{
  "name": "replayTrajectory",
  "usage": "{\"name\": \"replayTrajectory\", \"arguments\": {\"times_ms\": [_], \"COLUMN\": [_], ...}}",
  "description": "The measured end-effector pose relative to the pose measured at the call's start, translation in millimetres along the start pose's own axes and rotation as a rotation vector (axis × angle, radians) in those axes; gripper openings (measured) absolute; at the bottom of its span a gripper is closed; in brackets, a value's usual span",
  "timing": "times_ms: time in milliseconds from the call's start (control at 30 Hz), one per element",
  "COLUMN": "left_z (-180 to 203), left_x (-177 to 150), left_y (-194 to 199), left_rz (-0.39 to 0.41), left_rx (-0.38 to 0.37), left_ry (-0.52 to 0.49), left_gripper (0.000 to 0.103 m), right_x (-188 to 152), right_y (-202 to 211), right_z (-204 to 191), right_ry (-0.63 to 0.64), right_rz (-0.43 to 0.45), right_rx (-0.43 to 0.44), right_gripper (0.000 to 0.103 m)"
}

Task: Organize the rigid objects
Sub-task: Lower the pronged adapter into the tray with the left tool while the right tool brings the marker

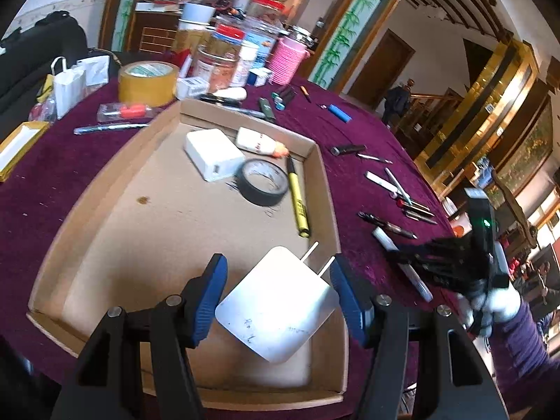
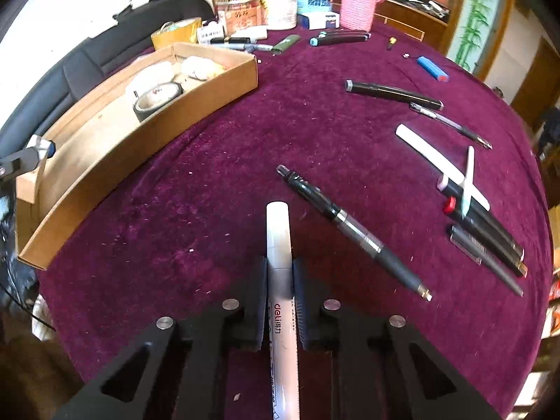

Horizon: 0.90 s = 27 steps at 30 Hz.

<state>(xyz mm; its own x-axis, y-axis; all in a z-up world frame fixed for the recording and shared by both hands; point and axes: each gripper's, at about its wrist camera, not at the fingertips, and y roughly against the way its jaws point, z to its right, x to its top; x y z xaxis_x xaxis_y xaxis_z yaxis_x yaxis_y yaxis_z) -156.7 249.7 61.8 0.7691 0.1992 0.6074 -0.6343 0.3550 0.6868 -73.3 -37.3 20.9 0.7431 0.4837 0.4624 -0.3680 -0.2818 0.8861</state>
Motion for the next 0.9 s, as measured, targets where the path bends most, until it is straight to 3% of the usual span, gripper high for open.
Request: {"name": "replayTrajectory", "arguments": {"times_ms": [133,267,533,700,800,900], "left_z": [-10.4,-18.5,-46.6,-61.8,-62.6,-67.4], "left_x": [10.9,23.9,66.1,88.0,95.7,102.1], "left_y": [2.7,1.5,-34.2,-83.4,-108.0,-111.2], "left_rz": [0.002,0.007,-0.069,-0.208,-0.245,-0.228], "left_rx": [0.040,0.096,0.204,0.248,0.357,0.385], "left_ry": [-0.007,-0.028,-0.018,0.024,-0.003,0.023], "left_gripper": [0.060,0.060,0.060,0.060,0.059,0.059], "right_x": [0.7,11.6,62.6,90.9,99.9,105.4], "right_y": [18.5,40.2,34.5,-3.1,-23.0,-33.2], "right_z": [-3.2,-11.8,-49.5,-81.4,-95.4,-96.4], "right_ry": [-0.090,-0.159,-0.241,-0.240,-0.230,-0.249], "right_rz": [0.090,0.169,0.178,0.101,0.057,0.045], "right_rx": [0.112,0.301,0.582,0.614,0.605,0.600], "right_gripper": [0.016,0.016,0.016,0.017,0.017,0.017]}}
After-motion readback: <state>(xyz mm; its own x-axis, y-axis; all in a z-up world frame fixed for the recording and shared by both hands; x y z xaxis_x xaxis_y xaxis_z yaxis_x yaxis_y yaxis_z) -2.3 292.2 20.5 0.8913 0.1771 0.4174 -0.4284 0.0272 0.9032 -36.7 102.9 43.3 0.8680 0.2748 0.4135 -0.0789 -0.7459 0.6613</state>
